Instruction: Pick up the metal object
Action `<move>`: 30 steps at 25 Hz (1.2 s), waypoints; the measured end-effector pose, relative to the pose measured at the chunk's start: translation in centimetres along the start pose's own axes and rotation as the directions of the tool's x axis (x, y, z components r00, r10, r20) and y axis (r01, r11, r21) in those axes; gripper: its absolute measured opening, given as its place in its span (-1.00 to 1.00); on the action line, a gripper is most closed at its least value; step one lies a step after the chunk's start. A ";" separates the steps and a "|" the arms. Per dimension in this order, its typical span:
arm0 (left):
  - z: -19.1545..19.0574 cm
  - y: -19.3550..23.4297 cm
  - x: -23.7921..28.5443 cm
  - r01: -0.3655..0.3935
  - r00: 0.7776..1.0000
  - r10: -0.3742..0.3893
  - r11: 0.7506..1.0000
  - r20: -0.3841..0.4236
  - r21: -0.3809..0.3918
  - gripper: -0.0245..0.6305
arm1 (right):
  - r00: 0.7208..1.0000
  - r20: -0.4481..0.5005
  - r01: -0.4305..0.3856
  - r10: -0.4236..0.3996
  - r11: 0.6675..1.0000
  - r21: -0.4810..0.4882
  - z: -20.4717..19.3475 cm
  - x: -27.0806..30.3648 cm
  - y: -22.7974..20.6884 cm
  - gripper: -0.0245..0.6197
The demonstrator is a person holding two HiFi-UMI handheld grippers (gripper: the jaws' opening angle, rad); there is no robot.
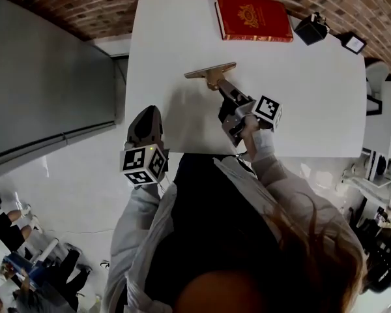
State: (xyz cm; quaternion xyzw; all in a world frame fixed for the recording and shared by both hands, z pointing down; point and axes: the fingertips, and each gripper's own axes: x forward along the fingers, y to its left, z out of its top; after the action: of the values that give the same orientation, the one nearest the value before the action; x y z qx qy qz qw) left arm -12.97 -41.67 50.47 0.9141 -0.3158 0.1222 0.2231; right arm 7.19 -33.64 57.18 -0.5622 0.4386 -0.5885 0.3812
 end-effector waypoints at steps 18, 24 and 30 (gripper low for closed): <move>-2.3 1.2 1.3 -0.085 0.995 0.081 0.994 -0.060 -0.072 -0.82 | 0.996 -0.051 0.081 -0.073 0.984 0.161 0.0 3.8 -2.6 -0.56; -2.5 1.2 1.0 -0.088 0.995 0.083 0.993 -0.058 -0.078 -0.82 | 0.994 -0.046 0.104 -0.097 0.974 0.199 -0.2 3.7 -2.7 -0.59; -2.3 1.2 0.7 -0.085 0.995 0.081 0.993 -0.051 -0.076 -0.82 | 0.995 -0.041 0.101 -0.095 0.976 0.192 -0.1 3.6 -2.1 -0.81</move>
State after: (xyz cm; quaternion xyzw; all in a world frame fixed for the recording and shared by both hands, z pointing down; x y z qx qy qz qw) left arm -13.37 -41.78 53.10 0.8875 -0.3527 0.1407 0.2608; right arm 6.89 -36.34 60.30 -0.5340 0.3572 -0.6550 0.3977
